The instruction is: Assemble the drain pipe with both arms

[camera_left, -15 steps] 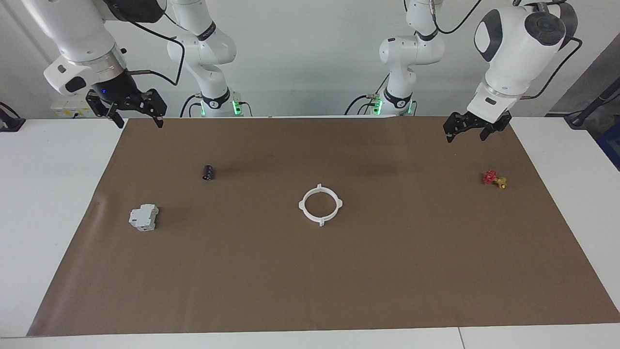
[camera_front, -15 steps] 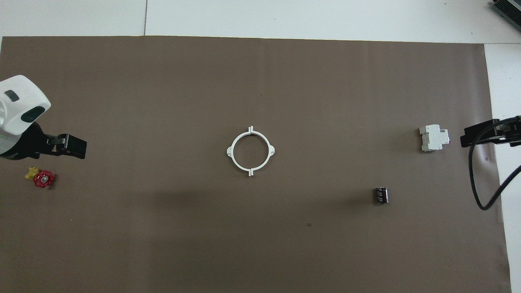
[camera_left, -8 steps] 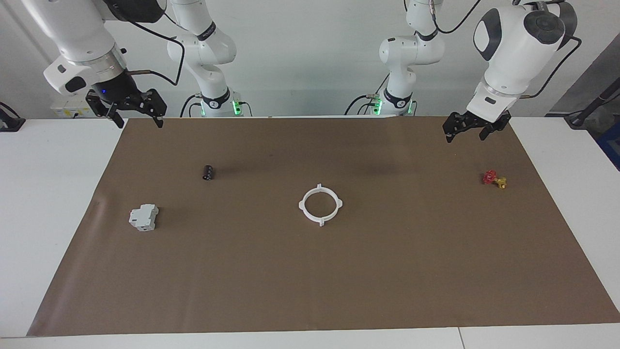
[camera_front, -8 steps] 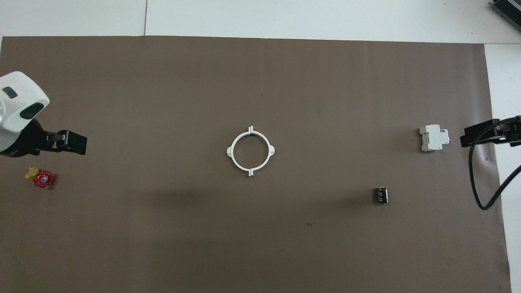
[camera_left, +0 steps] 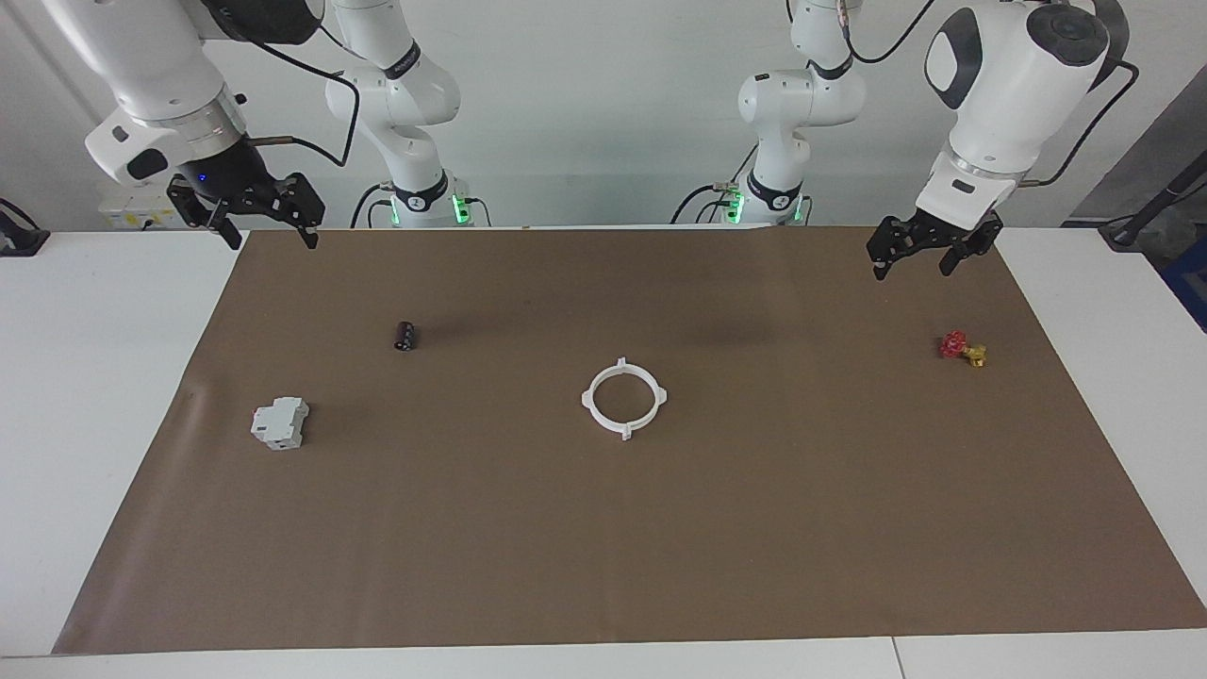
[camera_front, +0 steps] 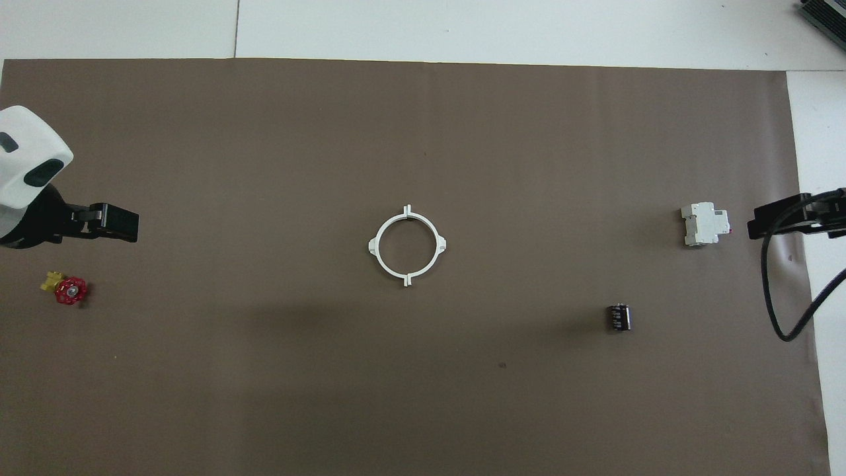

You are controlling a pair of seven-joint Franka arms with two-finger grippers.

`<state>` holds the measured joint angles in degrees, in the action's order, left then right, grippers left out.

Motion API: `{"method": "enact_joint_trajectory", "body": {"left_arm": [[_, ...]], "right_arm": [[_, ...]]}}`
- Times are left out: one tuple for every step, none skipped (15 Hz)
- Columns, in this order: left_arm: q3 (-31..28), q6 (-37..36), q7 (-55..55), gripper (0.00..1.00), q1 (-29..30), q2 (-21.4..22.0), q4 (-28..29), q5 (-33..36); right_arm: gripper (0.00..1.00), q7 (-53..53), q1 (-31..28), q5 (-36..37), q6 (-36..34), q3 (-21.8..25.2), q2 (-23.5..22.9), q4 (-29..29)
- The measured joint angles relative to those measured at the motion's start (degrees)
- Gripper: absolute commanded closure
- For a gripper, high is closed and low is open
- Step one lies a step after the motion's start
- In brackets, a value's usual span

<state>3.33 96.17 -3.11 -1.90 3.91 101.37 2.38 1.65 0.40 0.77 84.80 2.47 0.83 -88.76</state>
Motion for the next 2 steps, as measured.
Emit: {"method": "enact_joint_trajectory", "body": {"left_arm": [[0.0,0.0,0.0,0.00,0.0,0.0,0.0,0.0],[0.0,0.0,0.0,0.00,0.0,0.0,0.0,0.0]], "right_arm": [[0.00,0.0,0.0,0.0,0.0,0.0,0.0,0.0],[0.00,0.0,0.0,0.0,0.0,0.0,0.0,0.0]]}}
